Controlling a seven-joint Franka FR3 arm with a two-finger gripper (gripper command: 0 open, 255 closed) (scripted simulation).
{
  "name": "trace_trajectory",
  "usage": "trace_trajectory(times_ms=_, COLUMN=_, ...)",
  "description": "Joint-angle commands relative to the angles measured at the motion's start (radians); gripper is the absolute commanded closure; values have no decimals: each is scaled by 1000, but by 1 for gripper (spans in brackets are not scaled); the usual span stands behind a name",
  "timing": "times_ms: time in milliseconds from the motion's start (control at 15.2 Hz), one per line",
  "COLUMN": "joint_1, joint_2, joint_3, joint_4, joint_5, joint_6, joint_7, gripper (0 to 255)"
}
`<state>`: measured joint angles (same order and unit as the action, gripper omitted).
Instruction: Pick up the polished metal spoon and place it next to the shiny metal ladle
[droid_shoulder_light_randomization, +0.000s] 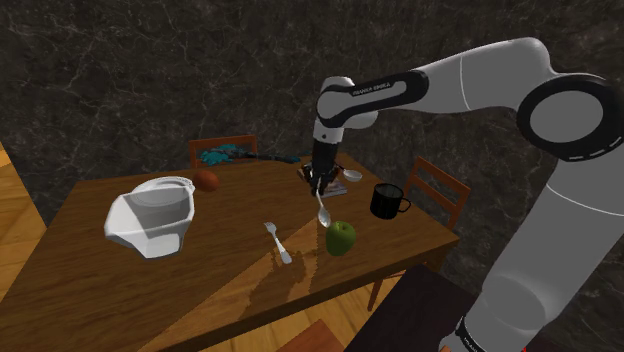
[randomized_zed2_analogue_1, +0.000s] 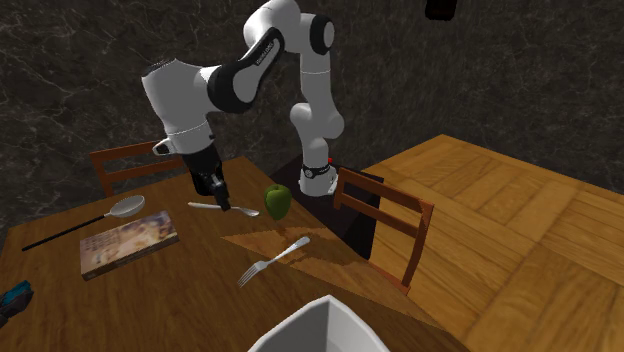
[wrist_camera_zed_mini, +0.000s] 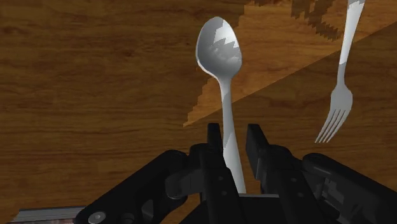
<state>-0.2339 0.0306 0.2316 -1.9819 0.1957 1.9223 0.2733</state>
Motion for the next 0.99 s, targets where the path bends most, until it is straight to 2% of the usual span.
trace_trajectory(times_ms=0, joint_1=-26, joint_2=5, joint_3=-24, joint_4=9, joint_5=-6, joint_6=-13, joint_7=-48, gripper=255)
trace_trajectory(times_ms=462, joint_1=-109, joint_2=50, joint_3=-102, joint_4=72, joint_5=-30, joint_6=-58, joint_7=-195, gripper=255)
trace_trajectory(times_ms=924, joint_1=-191, joint_2=138, joint_3=-170, joint_4=194, joint_5=-53, joint_6=-113, joint_7=-331, gripper=255)
